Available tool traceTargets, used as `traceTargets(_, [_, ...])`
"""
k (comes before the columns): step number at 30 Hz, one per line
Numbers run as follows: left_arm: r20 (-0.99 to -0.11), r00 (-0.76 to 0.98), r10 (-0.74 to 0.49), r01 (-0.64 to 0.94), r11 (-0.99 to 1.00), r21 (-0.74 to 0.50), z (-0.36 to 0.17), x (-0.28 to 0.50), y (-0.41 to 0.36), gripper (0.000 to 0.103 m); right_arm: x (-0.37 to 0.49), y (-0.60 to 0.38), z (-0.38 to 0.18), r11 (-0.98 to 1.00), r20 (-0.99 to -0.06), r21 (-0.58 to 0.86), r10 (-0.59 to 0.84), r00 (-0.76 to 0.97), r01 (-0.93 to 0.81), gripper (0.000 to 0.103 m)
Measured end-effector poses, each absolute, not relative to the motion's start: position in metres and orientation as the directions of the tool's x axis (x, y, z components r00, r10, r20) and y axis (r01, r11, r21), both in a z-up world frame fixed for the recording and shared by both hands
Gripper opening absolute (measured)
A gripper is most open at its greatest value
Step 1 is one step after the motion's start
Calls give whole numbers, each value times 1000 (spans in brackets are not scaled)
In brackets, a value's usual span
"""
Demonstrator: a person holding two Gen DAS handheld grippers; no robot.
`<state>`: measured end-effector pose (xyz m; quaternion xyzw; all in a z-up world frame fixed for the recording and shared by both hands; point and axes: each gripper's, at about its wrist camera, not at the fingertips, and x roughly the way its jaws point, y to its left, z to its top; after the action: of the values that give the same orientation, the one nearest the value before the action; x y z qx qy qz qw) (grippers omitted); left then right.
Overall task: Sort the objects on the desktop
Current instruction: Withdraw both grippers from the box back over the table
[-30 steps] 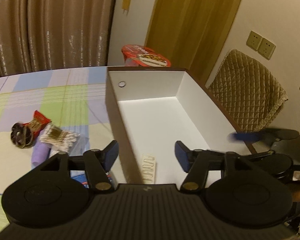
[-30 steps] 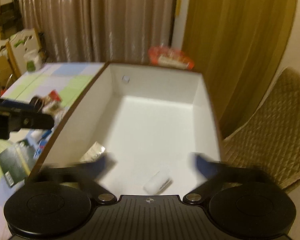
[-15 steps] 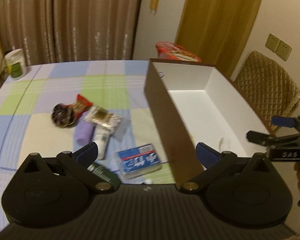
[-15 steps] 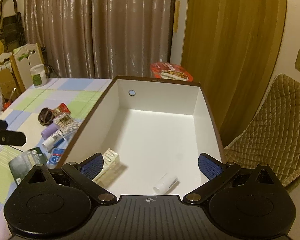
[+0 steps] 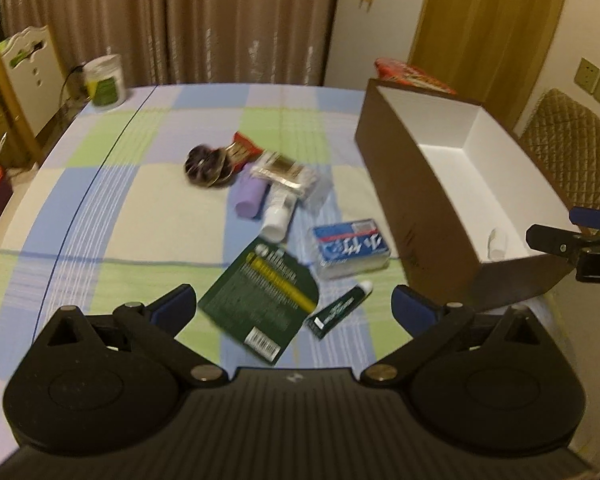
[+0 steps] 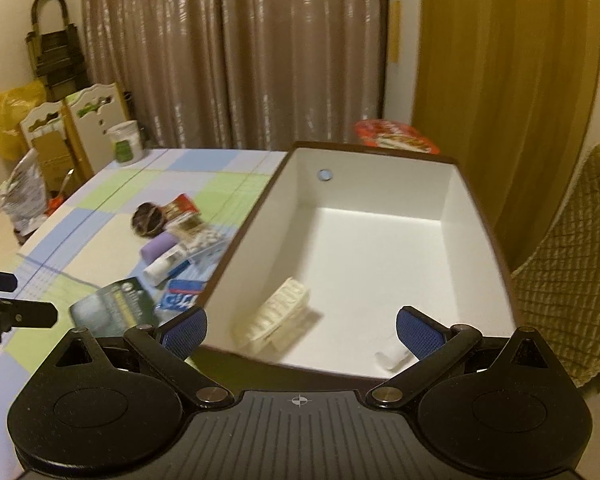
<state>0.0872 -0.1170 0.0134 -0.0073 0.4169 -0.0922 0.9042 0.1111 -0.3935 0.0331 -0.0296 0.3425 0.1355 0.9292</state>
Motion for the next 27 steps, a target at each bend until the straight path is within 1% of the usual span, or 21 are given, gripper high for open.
traceTargets(10, [-779, 613, -130, 102, 991, -85, 2, 62, -99, 102, 94, -367, 32, 939, -653, 72, 300, 696, -338, 103])
traceTargets(19, [-786, 593, -176, 165, 982, -96, -2, 47, -77, 102, 71, -334, 35, 950, -664, 38, 255, 703, -309, 103])
traceTargets(24, [-791, 577, -203, 191, 975, -111, -7, 32, -63, 102, 58, -314, 33, 952, -688, 27, 239, 685, -305, 103])
traceTargets(27, [-795, 568, -214, 201, 972, -118, -10, 25, -55, 102, 54, -303, 28, 951, -720, 35, 237, 652, -308, 103])
